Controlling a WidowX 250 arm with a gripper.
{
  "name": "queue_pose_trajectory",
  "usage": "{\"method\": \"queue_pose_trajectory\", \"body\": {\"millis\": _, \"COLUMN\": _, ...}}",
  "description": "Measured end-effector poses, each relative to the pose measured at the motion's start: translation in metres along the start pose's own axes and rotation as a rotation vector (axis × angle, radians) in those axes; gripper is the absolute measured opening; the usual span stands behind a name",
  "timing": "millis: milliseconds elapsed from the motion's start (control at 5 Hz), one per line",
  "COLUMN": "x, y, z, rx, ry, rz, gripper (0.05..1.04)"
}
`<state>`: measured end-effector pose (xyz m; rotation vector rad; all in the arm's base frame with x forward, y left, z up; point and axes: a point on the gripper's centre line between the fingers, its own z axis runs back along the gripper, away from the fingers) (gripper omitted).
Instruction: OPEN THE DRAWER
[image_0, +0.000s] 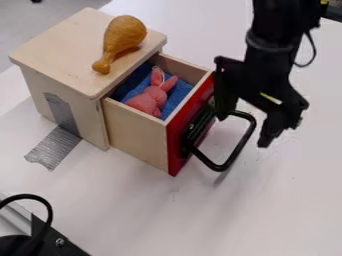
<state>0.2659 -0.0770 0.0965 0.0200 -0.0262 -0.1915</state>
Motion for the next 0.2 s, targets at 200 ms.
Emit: {"method": "queue_pose_trajectory", "body": {"millis": 200, "x": -0.0039, "y": 0.0087, "z": 0.0110, "rx": -0.022, "ry": 0.009, "rz": 0.007, "gripper": 0.997}}
